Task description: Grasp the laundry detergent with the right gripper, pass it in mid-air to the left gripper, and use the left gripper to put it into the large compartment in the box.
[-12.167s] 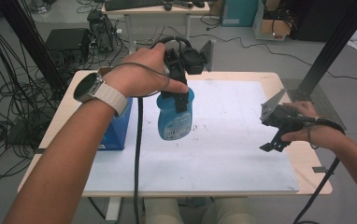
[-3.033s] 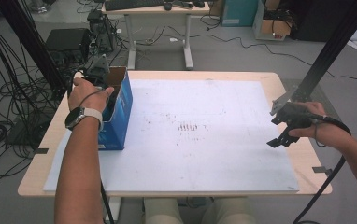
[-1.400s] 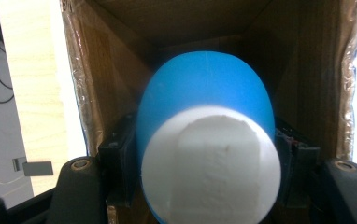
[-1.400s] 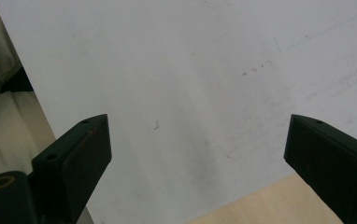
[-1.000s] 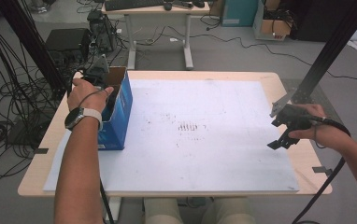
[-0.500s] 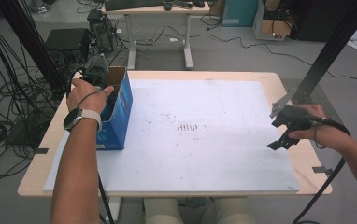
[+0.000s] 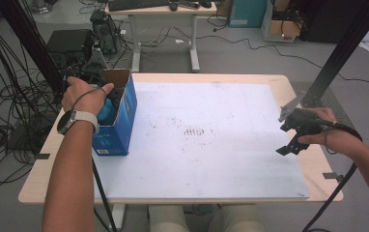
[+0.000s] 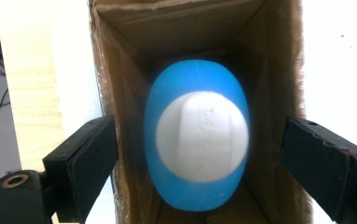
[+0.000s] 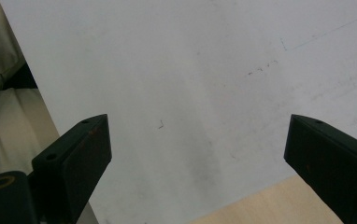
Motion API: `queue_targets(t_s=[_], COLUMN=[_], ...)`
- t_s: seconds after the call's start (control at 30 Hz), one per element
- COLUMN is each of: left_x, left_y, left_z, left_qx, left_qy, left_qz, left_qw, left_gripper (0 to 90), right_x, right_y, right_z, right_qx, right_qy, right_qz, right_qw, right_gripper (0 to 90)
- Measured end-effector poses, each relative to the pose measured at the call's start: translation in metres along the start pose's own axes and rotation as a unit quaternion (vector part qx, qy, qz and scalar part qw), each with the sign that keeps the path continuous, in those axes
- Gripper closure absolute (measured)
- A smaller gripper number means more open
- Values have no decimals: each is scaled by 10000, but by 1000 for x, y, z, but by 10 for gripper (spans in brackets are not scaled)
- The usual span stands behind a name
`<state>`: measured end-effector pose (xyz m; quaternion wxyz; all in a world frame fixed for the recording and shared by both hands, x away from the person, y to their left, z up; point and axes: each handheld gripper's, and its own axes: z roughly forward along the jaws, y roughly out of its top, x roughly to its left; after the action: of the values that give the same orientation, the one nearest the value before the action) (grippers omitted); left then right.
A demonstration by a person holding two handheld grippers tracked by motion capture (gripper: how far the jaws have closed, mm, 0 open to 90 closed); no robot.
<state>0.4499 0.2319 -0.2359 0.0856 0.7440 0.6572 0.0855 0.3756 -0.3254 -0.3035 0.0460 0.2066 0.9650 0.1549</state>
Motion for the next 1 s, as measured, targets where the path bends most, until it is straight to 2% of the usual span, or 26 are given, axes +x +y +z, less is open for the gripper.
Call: queue_targets(t_s=[0.13,0.23,0.27,0.43,0.57,0.73,0.77,0.83,1.0], left_x=[-3,-7,-10,-20,-30,-44,-48,-54,-75], left_y=[0,0,0,2,2,-1,-2,-3,-5], left_z=[-10,-20,-26,-52,-73,-92,-97,-103,-119], left_qx=[-134,-335,-464,-734,-981,-1119,-1160,-1205,-1325], left_qy=[28,64,97,12,-8,-57,-56,-66,-91], left_qz=[196,271,297,678,1005,1363,1476,1584,1946], left_qw=[9997,9991,9984,9950,9901,9843,9822,9800,9719], left_gripper=[106,68,61,55,50,49,50,50,48], right_x=[0,0,1,-1,-2,-4,-4,-5,-5], right_y=[0,1,1,0,-1,-3,-4,-4,-4], right_z=[-1,-3,-4,-7,-10,-11,-12,-13,-14], right_qx=[-6,-15,-21,-46,-48,-77,-62,-61,-74], right_qy=[-22,-40,-45,-52,-65,-78,-80,-82,-87], right_qz=[1,-34,-17,36,39,53,67,91,104], right_qw=[10000,10000,10000,10000,10000,9999,9999,9999,9999], right_gripper=[73,73,73,73,72,72,72,73,73])
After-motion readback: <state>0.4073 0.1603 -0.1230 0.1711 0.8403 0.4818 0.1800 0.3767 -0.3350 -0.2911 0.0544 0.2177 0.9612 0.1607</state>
